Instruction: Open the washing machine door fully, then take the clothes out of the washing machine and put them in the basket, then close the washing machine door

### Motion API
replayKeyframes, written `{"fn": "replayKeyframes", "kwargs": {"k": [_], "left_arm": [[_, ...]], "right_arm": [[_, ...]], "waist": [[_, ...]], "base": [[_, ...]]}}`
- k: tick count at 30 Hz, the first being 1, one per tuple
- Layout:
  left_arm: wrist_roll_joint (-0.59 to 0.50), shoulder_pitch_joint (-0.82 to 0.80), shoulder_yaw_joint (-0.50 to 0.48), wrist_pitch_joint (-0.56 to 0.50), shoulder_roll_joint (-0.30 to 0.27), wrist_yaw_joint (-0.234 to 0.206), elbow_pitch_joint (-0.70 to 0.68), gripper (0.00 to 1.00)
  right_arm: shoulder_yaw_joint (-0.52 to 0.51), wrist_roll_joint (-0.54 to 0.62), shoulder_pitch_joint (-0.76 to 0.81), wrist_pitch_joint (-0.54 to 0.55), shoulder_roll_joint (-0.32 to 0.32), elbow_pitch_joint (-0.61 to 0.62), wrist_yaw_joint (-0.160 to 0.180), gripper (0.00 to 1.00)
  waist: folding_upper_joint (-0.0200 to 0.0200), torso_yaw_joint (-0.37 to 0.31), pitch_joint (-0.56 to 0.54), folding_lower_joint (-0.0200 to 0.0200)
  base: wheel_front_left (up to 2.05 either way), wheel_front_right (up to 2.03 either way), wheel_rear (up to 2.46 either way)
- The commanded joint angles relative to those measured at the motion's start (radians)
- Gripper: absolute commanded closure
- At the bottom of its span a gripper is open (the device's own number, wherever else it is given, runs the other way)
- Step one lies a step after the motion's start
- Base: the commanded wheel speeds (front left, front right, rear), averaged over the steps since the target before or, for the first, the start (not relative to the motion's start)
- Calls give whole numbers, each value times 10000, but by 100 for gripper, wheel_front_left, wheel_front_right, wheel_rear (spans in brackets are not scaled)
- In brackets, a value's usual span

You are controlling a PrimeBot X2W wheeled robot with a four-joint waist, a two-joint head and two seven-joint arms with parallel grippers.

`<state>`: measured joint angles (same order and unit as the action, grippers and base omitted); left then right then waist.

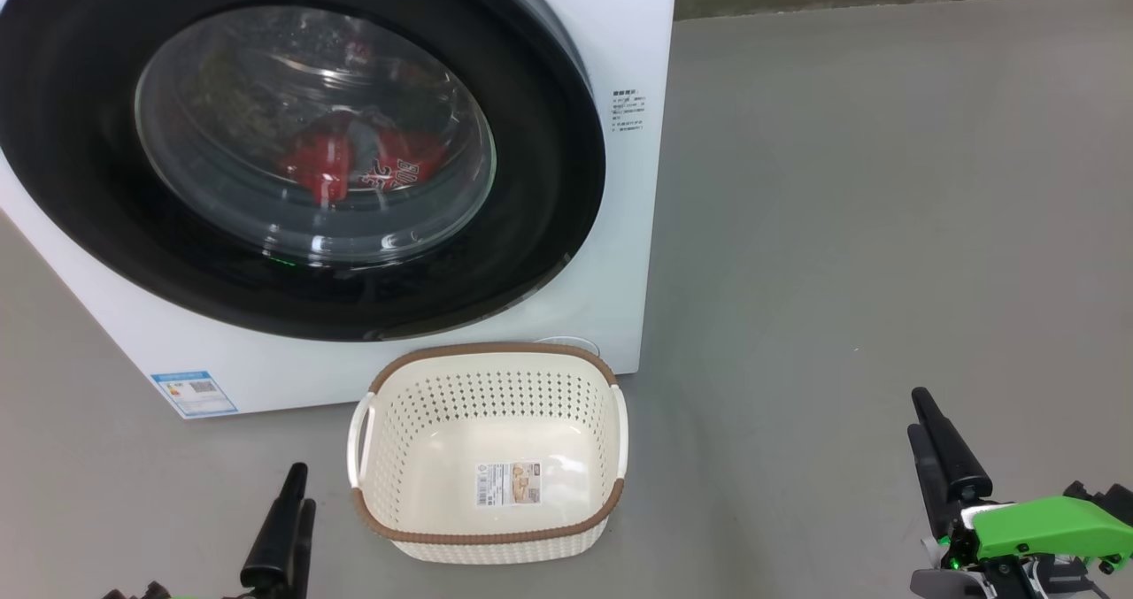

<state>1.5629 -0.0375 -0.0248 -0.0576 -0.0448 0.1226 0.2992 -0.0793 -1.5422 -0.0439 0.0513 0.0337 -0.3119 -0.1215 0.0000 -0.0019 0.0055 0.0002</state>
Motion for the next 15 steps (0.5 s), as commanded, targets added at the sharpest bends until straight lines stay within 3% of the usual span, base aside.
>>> {"fn": "replayKeyframes", "kwargs": {"k": [1,15], "left_arm": [[-81,-344,-51,85,-154,20,-298,0],[-1699,-428,37,516,-196,28,-434,0]], "right_arm": [[78,101,-369,-61,181,288,-23,0],[117,1893,-460,-472,107,394,-32,0]], "waist": [[0,0,0,-1],[0,-17,14,-1]], "base": [[0,0,0],[0,0,0]]}}
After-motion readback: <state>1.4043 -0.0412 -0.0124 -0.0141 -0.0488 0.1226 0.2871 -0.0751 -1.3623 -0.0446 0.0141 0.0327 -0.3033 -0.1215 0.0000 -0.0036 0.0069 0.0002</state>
